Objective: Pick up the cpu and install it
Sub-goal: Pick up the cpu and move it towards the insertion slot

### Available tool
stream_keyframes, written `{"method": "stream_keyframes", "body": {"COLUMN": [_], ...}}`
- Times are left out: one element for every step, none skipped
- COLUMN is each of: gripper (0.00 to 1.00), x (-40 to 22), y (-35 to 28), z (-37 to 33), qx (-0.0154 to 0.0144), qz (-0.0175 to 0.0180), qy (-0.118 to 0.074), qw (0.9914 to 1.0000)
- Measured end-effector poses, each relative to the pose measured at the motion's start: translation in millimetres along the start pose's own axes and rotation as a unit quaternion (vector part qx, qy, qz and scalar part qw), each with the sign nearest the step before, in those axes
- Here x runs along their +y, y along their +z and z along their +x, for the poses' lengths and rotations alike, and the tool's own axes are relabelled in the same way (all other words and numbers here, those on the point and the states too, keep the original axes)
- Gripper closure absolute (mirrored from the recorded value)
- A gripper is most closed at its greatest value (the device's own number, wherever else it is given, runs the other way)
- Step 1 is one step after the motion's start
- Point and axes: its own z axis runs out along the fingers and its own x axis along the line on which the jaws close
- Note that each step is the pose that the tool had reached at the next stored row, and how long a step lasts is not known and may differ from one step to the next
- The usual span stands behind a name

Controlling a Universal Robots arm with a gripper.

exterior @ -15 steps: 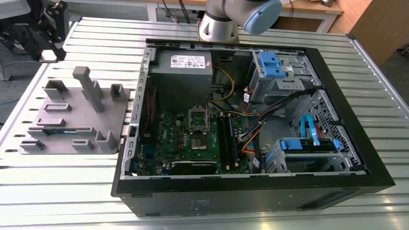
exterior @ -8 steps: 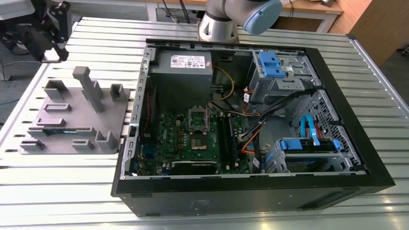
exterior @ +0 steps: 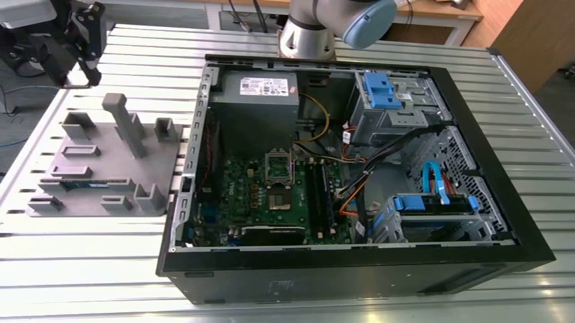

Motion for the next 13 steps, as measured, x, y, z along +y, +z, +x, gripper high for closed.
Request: {"method": "stream_keyframes", "body": {"gripper": [0.53,0.53,0.53,0.53,0.53,0.53,0.53,0.53,0.53,0.53,0.53,0.53,0.53], "x": [-0.1,-0.1,-0.1,-0.2,-0.2,-0.2,-0.3,-0.3,-0.4,-0.4,-0.4,-0.5,-0.5], "y": [0.0,0.0,0.1,0.1,0.1,0.2,0.2,0.2,0.2,0.2,0.2,0.3,0.3], "z": [-0.8,-1.6,-2.3,-3.0,-3.8,-4.5,-5.2,-5.9,-6.6,-7.3,-8.0,-8.7,-9.4], "qx": [0.0000,0.0001,0.0000,0.0000,0.0001,0.0000,0.0000,0.0000,0.0000,0.0000,0.0001,0.0000,0.0000], "qz": [0.0000,0.0000,0.0000,0.0000,0.0000,0.0000,0.0000,0.0000,0.0000,0.0000,0.0000,0.0000,0.0000], "qy": [0.000,0.000,0.000,0.000,0.000,0.000,0.000,0.000,0.000,0.000,0.000,0.000,0.000], "qw": [1.00000,1.00000,1.00000,1.00000,1.00000,1.00000,1.00000,1.00000,1.00000,1.00000,1.00000,1.00000,1.00000]}}
